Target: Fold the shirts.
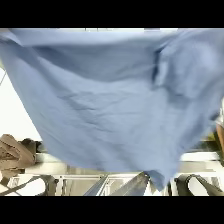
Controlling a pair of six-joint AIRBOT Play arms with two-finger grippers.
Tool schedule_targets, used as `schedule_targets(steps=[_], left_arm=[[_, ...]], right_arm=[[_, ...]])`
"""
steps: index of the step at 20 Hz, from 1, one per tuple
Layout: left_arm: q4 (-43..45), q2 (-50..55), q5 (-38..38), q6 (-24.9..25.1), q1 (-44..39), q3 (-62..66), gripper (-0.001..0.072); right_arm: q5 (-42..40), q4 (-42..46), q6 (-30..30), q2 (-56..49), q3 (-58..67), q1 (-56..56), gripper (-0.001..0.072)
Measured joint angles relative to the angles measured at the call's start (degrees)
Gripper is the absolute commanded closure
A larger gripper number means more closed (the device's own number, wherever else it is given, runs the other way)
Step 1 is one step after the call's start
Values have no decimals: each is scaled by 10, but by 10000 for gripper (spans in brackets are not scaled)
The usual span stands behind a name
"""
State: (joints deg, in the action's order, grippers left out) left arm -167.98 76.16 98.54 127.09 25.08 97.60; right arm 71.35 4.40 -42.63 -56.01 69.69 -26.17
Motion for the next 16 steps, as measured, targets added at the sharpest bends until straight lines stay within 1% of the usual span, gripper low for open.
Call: schedule_targets(steps=[4,6,8,11,16], left_arm=[[80,120,-40,-1,-35,-83,686],[111,184,-69,-2,-42,-101,686],[128,250,-88,-7,-41,-94,686],[139,334,-94,-34,-37,-49,686],[144,417,-85,-66,-43,44,686]], right_arm=[[-80,65,18,-168,-25,121,688],[-129,78,25,-249,-29,146,688],[-161,80,33,-312,-31,146,688],[-172,66,55,-367,-32,115,688],[-116,-7,124,-395,-28,50,688]])
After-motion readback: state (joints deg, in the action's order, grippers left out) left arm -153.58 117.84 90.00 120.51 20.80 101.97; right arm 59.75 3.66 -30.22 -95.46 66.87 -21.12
